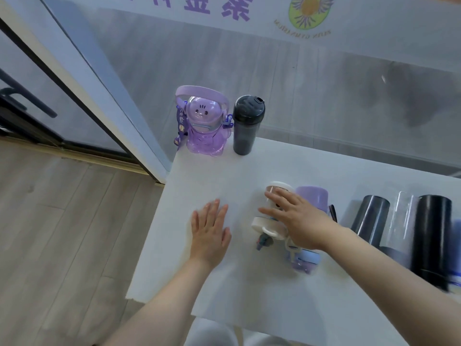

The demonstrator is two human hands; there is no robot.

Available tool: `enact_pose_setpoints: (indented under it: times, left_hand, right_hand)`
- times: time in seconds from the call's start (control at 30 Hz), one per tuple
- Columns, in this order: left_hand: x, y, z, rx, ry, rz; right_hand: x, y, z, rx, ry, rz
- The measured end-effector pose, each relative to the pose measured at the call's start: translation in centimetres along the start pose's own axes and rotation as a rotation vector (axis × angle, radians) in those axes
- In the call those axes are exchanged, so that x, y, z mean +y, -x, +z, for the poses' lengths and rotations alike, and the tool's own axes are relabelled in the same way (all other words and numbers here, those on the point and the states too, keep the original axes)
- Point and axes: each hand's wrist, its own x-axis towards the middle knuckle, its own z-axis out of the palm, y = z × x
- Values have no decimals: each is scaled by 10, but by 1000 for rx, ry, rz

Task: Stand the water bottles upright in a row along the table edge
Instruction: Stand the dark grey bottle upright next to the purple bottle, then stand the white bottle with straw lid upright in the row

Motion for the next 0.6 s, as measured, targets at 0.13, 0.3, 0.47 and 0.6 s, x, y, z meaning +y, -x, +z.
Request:
enact_pose_setpoints:
  times: [0.13,0.3,0.47,0.6]
  left_hand:
    - [7,-1,7,28,-51,-19]
    - [9,-2,8,56,-90,-39]
    - [10,-3,9,51,-111,-57]
    - [10,-3,8,37,-132,-63]
  right_hand:
    - [2,-4,1,-38,120,-4]
    - [8,-19,15,85,225,-115]
    - [8,-23,34,274,169,-137]
    - [17,-22,30,419,-40,-29]
